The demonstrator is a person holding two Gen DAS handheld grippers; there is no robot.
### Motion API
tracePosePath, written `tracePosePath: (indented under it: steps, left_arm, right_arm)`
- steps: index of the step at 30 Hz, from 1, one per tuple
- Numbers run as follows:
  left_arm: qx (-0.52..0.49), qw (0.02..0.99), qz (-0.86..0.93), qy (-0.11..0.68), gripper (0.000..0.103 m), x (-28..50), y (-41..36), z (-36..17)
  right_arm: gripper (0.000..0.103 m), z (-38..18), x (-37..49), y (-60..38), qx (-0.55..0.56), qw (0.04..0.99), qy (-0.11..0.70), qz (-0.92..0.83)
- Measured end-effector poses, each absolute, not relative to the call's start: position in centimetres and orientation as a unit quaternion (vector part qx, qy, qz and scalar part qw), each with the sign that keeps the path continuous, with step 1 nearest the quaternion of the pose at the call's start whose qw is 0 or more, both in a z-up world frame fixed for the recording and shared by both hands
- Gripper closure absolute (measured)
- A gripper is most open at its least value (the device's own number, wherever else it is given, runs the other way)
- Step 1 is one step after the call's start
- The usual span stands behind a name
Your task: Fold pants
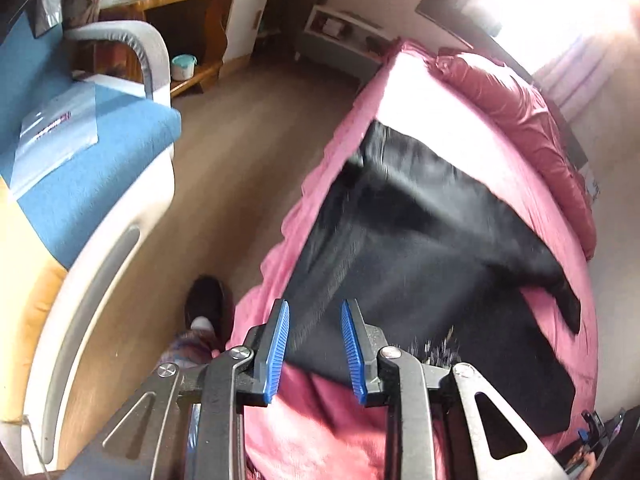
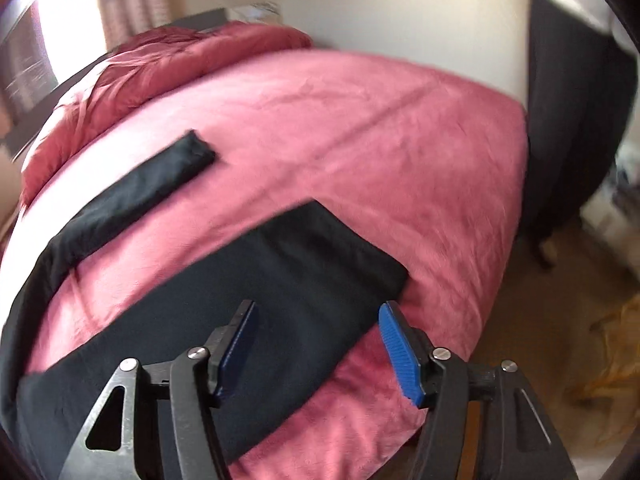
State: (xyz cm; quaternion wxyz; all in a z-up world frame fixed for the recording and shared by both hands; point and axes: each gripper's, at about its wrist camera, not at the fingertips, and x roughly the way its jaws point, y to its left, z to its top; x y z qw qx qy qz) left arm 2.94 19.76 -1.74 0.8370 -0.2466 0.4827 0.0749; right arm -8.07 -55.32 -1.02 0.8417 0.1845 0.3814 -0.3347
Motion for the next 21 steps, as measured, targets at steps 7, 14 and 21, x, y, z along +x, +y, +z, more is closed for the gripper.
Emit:
tracePosePath:
  steps: [7, 14, 21]
  left_arm:
    - [-0.298, 0.823, 0.055, 0.480, 0.070, 11.1, 20.5, -1.8]
    - [-0.282, 0.813, 0.050, 0.507, 0.067, 20.7, 19.1, -3.0]
    - [-0.339, 0.780, 0.050, 0.523, 0.067, 28.6, 19.9, -6.2]
  right_arm:
    - [0.033, -0.1, -2.1, -46.7, 0.152, 0.881, 0.409, -0.183]
    - [0.032, -1.4, 4.1, -36.5, 0.109, 0.884, 0.453, -0.045]
    - [0.032, -2.1, 7.5, -30.3, 0.075, 0.881, 0.468, 0.010]
